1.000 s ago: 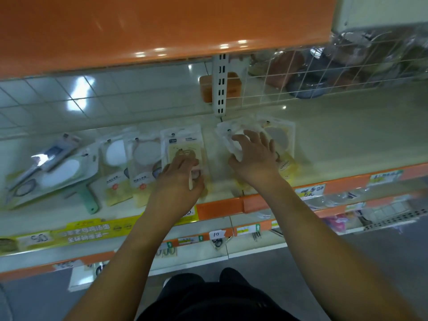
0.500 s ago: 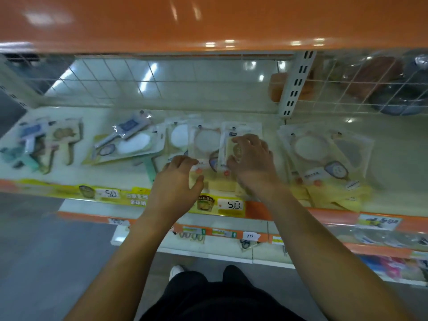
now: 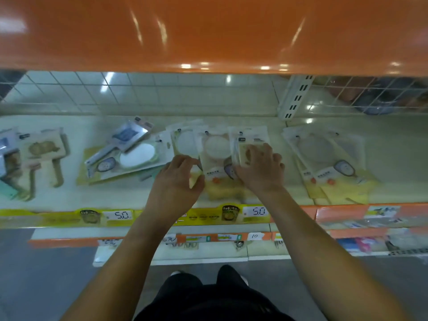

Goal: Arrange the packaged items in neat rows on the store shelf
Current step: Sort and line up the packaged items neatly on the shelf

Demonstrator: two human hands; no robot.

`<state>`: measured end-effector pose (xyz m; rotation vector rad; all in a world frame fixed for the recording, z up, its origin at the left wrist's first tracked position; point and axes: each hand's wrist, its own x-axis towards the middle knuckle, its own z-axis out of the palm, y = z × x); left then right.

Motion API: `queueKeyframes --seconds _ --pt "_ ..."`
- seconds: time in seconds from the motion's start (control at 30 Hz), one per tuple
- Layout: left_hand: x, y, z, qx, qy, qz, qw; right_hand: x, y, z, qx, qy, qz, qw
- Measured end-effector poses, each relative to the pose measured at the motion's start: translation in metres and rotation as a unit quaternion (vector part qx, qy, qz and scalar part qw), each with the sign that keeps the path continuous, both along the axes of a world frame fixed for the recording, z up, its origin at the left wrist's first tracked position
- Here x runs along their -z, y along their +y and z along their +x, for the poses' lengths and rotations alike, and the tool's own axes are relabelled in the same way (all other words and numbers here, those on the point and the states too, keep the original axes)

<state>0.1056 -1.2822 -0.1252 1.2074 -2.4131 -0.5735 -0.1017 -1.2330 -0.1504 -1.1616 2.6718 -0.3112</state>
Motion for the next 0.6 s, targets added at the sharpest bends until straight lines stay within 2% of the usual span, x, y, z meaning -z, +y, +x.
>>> queueKeyframes --seconds 0.13,0.4,0.6 --pt "0.003 -0.017 0.016 0.028 -0.009 0.025 0.999 0.002 -0.006 0.005 0.023 0.016 0.023 0.999" --pt "0.007 -0.040 0.044 0.065 -0.011 0.035 0.997 0.009 -0.013 0.019 0.079 -0.007 0.001 0.997" --pt "0.005 -0.041 0.045 0.081 -0.023 0.025 0.996 0.008 -0.013 0.020 0.083 -0.009 -0.005 0.997"
